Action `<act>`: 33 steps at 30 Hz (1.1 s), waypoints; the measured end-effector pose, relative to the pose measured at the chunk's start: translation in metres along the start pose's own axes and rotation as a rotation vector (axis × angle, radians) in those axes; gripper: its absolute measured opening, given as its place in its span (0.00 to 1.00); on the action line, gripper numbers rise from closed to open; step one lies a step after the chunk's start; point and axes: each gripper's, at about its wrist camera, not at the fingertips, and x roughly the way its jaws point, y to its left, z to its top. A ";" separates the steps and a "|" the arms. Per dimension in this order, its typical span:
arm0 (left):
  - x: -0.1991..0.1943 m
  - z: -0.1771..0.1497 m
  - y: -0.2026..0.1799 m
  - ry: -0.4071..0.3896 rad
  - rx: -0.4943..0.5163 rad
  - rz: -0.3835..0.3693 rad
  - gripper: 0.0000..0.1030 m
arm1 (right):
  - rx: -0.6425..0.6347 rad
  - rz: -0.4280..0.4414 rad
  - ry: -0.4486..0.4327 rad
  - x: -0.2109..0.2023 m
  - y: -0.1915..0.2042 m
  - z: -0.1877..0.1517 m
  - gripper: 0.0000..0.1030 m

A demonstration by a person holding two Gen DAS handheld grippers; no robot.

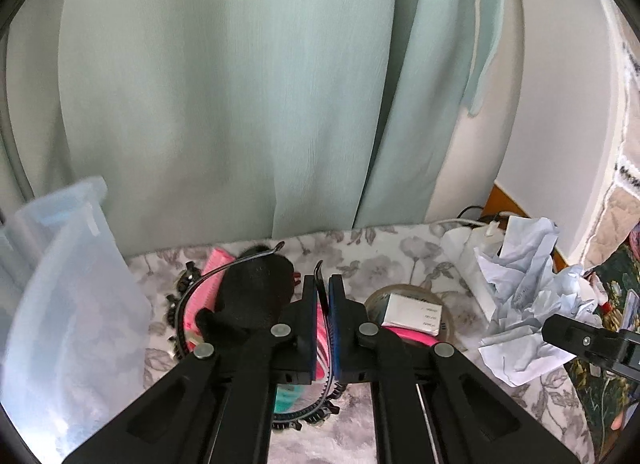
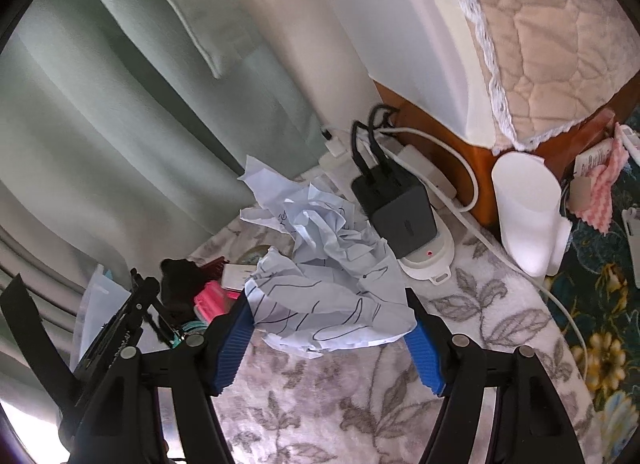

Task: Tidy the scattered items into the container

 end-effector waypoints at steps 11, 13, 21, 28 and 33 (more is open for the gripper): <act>-0.058 0.018 0.004 -0.095 0.001 0.000 0.05 | -0.022 0.039 -0.061 -0.040 0.019 0.002 0.71; -0.068 0.020 0.006 -0.111 -0.003 -0.001 0.05 | -0.028 0.048 -0.072 -0.048 0.022 0.002 0.71; -0.113 0.024 0.014 -0.178 -0.019 0.004 0.05 | -0.059 0.080 -0.111 -0.080 0.040 -0.001 0.71; -0.153 0.026 0.021 -0.243 -0.045 0.000 0.05 | -0.097 0.110 -0.150 -0.111 0.058 -0.008 0.71; -0.183 0.026 0.029 -0.295 -0.075 -0.006 0.05 | -0.131 0.129 -0.178 -0.133 0.071 -0.013 0.71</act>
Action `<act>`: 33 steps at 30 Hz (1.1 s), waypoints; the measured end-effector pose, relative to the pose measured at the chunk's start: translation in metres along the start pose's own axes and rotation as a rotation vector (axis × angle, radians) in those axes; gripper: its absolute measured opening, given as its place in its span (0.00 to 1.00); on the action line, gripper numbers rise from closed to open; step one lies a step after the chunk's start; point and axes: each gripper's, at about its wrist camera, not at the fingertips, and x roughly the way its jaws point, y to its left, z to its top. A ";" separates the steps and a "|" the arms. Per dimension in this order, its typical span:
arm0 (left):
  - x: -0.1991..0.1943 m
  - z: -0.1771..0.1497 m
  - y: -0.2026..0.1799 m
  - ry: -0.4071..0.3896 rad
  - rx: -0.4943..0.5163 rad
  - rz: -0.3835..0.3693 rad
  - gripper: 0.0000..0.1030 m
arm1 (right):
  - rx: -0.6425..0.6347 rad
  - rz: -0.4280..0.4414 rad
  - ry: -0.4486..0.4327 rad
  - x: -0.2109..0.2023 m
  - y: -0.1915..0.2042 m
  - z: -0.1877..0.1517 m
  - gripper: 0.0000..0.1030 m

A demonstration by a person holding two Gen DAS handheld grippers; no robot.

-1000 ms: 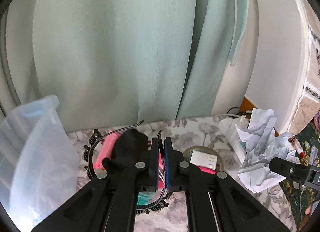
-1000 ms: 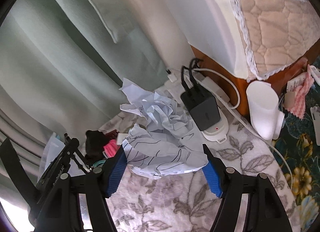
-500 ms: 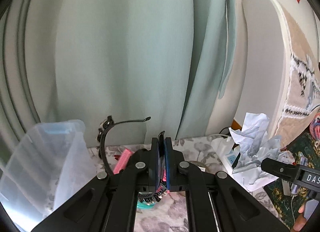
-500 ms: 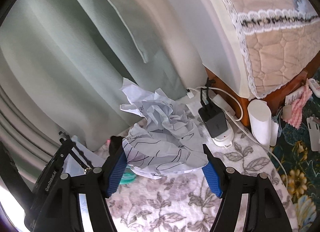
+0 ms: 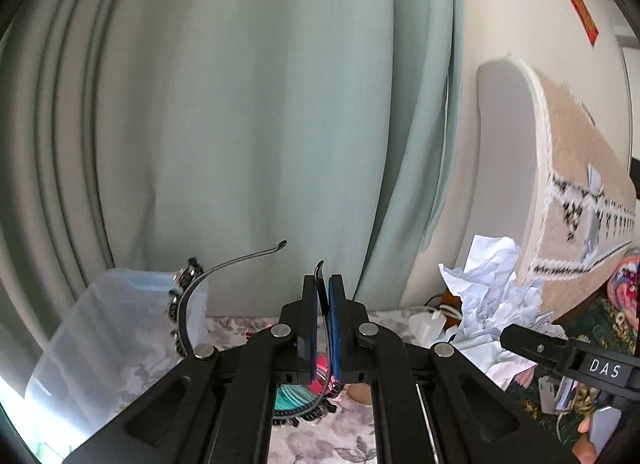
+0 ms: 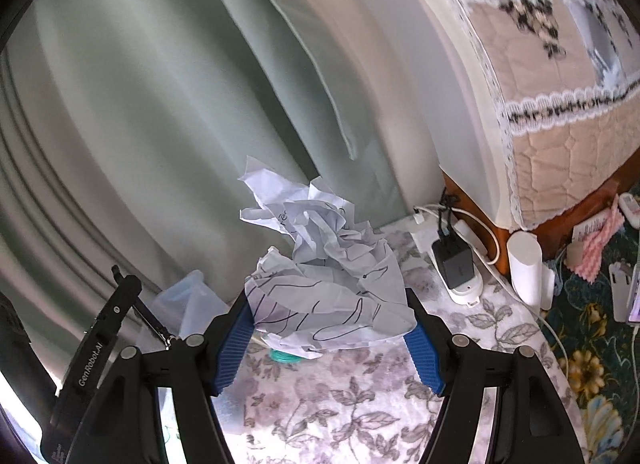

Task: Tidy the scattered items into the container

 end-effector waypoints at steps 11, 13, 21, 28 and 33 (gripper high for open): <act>-0.052 0.008 0.025 -0.088 -0.069 0.020 0.05 | -0.084 0.051 -0.035 -0.036 0.043 -0.007 0.71; -0.059 0.009 0.030 -0.099 -0.076 0.026 0.05 | -0.103 0.062 -0.036 -0.040 0.052 -0.010 0.71; -0.083 0.008 0.053 -0.137 -0.111 0.061 0.05 | -0.164 0.102 -0.036 -0.046 0.082 -0.020 0.71; -0.091 -0.001 0.078 -0.148 -0.163 0.087 0.05 | -0.214 0.129 -0.016 -0.043 0.107 -0.029 0.71; -0.086 -0.010 0.096 -0.143 -0.198 0.101 0.05 | -0.252 0.136 0.001 -0.038 0.122 -0.036 0.71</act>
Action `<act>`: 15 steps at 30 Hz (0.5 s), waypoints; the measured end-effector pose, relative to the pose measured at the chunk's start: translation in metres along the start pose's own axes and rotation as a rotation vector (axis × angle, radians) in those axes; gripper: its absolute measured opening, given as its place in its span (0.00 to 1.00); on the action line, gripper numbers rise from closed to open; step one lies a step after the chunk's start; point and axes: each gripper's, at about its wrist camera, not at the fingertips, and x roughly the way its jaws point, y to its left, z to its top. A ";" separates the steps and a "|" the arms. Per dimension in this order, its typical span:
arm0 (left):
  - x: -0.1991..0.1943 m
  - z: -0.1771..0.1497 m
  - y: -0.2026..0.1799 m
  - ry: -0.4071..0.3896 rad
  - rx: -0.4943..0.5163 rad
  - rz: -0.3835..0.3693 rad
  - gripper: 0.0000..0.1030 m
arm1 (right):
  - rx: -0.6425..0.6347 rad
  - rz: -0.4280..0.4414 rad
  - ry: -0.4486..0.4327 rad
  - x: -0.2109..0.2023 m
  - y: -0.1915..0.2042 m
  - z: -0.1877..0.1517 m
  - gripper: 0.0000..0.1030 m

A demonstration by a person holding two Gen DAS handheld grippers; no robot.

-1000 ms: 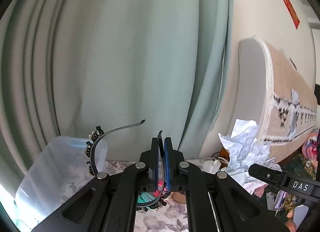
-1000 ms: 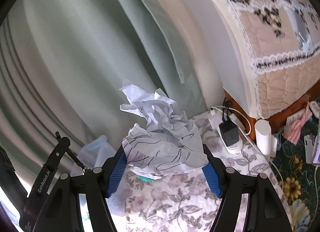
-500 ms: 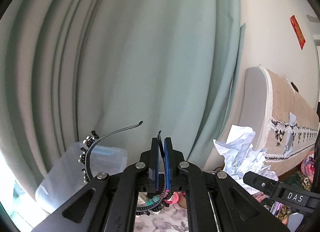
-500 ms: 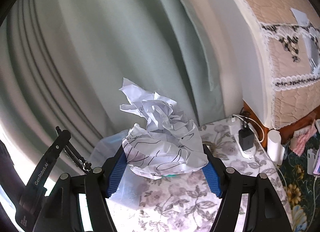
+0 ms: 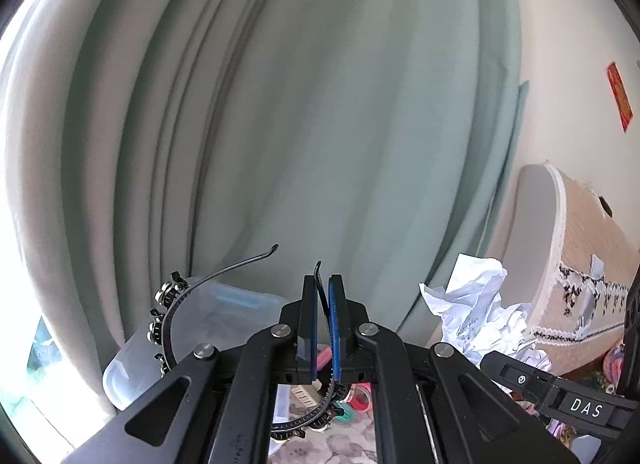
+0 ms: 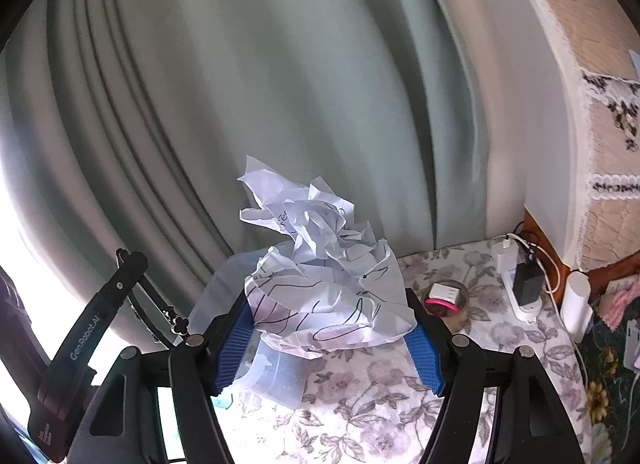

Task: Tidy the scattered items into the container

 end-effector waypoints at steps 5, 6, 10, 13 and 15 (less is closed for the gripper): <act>0.006 -0.006 0.019 0.006 -0.034 0.017 0.05 | -0.033 0.008 0.026 0.012 0.014 -0.004 0.71; 0.008 -0.008 0.022 0.009 -0.039 0.020 0.05 | -0.039 0.010 0.031 0.015 0.017 -0.004 0.71; 0.017 -0.014 0.036 0.020 -0.061 0.032 0.05 | -0.062 0.015 0.052 0.028 0.026 -0.007 0.71; 0.023 -0.019 0.047 0.028 -0.079 0.043 0.05 | -0.081 0.021 0.071 0.037 0.034 -0.011 0.71; 0.027 -0.022 0.053 0.034 -0.089 0.050 0.05 | -0.094 0.027 0.085 0.043 0.040 -0.013 0.71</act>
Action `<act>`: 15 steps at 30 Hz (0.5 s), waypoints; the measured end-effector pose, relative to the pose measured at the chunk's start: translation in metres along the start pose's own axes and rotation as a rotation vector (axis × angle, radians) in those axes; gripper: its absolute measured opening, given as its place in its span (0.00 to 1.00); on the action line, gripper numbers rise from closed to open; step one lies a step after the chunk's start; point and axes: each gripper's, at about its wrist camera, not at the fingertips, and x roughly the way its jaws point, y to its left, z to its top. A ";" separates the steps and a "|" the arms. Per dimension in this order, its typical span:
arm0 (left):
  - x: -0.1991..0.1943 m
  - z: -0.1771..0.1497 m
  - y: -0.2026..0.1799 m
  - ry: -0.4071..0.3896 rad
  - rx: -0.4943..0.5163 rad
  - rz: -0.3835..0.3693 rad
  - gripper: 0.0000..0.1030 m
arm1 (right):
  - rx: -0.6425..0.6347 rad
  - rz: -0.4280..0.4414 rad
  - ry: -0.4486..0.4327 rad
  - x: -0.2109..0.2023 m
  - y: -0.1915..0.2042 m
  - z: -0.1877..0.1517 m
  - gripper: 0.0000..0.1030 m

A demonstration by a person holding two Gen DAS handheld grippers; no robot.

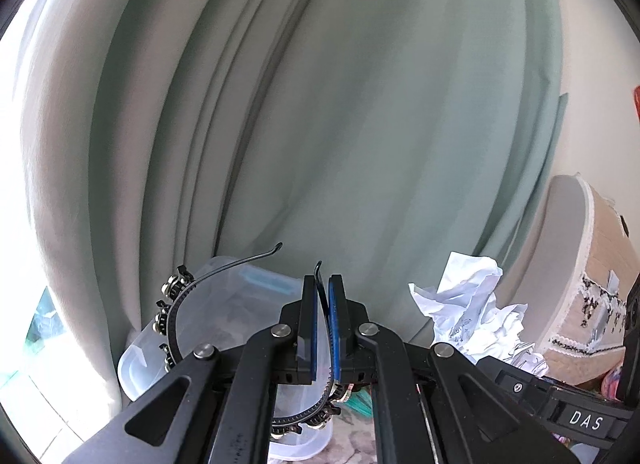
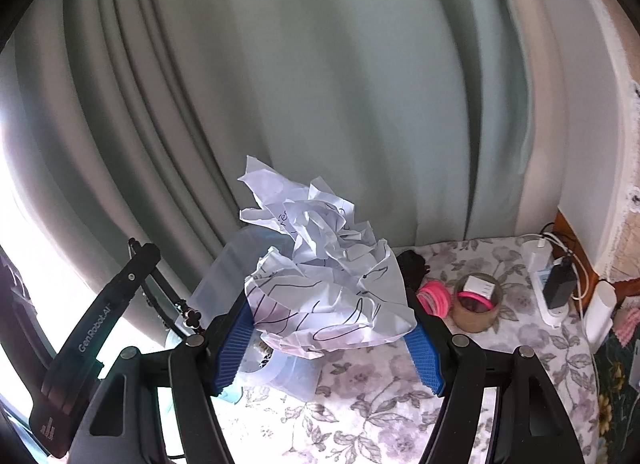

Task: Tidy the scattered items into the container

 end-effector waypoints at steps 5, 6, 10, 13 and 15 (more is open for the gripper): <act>0.012 -0.008 0.016 0.016 -0.022 0.019 0.05 | -0.024 0.016 0.032 0.016 0.011 -0.005 0.71; 0.015 -0.009 0.019 0.020 -0.026 0.022 0.05 | -0.028 0.019 0.038 0.019 0.013 -0.007 0.71; 0.023 -0.014 0.029 0.028 -0.039 0.031 0.04 | -0.045 0.031 0.061 0.030 0.021 -0.011 0.71; 0.030 -0.019 0.035 0.038 -0.050 0.038 0.04 | -0.057 0.040 0.079 0.039 0.027 -0.014 0.71; 0.034 -0.022 0.039 0.044 -0.055 0.045 0.04 | -0.066 0.046 0.090 0.045 0.031 -0.016 0.71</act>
